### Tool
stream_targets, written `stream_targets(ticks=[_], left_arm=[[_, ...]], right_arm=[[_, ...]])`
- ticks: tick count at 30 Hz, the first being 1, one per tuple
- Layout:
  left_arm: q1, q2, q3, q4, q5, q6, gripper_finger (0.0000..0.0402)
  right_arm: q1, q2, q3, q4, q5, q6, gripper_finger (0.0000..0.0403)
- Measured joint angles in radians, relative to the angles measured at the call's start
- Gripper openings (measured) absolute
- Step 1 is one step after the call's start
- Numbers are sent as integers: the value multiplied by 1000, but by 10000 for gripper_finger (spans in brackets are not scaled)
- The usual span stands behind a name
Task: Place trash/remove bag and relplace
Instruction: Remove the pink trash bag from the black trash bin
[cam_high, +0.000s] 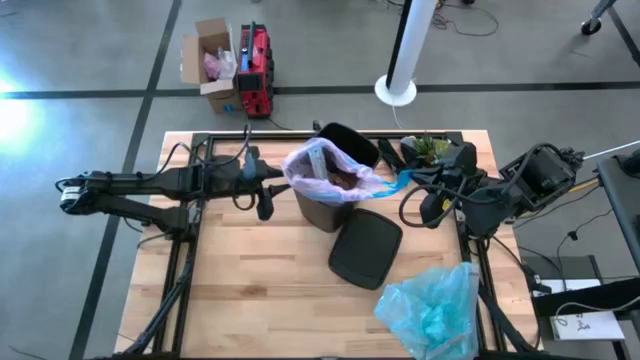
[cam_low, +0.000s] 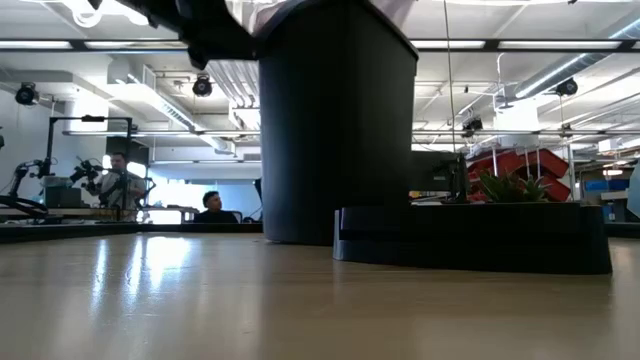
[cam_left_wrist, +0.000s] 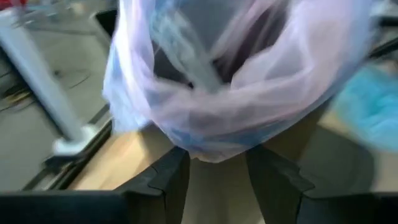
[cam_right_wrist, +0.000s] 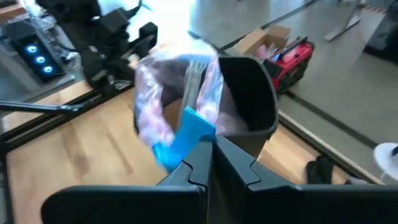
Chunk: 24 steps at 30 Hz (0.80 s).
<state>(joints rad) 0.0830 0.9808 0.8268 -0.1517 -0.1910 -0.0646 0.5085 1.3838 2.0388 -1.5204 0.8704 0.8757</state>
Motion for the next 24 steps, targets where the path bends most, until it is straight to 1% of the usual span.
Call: stream_targets(ticks=[6,13,15,18,22,24], left_arm=[[-109,-1,-2,3,7,-4,121],[-282,-1,-5,5,10,-31,106],[-327,-1,-5,4,-6,-43,103],[-373,-1,-4,-12,-66,-49,100],[-381,-1,-4,-95,-238,-60,102],[-368,-5,-3,-134,-296,-130,104]], right_arm=[[-75,0,0,0,21,-35,2],[-172,13,0,1,20,-111,2],[-197,18,0,4,19,-128,2],[-221,20,-1,5,11,-139,2],[-240,25,-1,11,-15,-155,2],[-240,29,-1,11,-19,-155,2]])
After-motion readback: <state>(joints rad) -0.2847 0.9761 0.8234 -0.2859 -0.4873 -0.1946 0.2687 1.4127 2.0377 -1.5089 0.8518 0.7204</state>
